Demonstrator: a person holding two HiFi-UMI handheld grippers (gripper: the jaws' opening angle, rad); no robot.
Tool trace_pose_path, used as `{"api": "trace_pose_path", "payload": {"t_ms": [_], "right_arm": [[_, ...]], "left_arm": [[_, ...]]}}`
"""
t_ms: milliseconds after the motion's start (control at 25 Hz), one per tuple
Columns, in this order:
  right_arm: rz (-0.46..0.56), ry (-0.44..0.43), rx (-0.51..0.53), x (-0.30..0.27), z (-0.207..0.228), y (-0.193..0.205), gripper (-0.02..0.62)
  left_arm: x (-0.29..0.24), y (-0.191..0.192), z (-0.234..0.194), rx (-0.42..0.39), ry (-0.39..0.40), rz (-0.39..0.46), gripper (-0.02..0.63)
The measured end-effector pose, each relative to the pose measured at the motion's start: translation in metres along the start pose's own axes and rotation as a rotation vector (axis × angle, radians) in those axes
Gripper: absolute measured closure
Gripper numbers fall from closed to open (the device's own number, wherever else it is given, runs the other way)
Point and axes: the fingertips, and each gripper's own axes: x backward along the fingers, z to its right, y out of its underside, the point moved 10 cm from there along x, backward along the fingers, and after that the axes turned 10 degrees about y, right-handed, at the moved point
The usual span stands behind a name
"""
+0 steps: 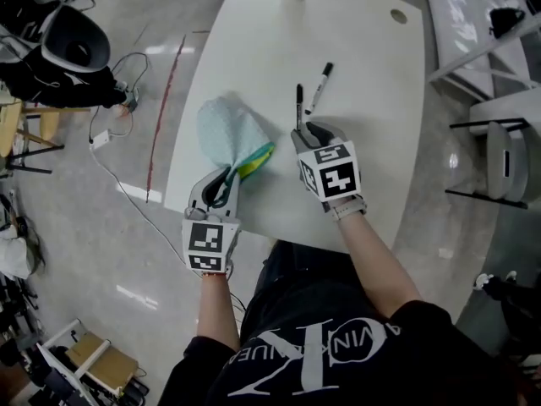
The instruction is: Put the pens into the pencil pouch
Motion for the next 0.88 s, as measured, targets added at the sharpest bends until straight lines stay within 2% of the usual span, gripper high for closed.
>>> {"api": "trace_pose_path", "payload": {"t_ms": [120,280,440,520,680,880], "right_arm": [[-0.046,0.048,0.016,-0.008,-0.006,-0.004,0.47],[-0.082,0.074,0.101,-0.01,-0.012,0.0,0.486],[-0.085,0.066,0.155,-0.009,-0.015,0.001,0.506],[-0.082,0.041,0.172,-0.008,-0.015,0.001,0.545],[-0.048,-0.024,0.103,-0.003,-0.006,0.007,0.549],[-0.016,-0.06,0.051,0.012,0.004,0.009,0.549]], "left_arm": [[0.004,-0.001,0.001,0.018,-0.009,0.021,0.565],[0.009,0.001,0.004,0.027,-0.01,0.028,0.565],[0.012,0.003,0.001,0.027,-0.012,0.024,0.565],[0.014,0.004,-0.001,0.031,-0.014,0.025,0.565],[0.017,0.008,-0.002,0.051,-0.018,0.03,0.565],[0.013,0.01,-0.007,0.078,-0.02,0.04,0.565]]}}
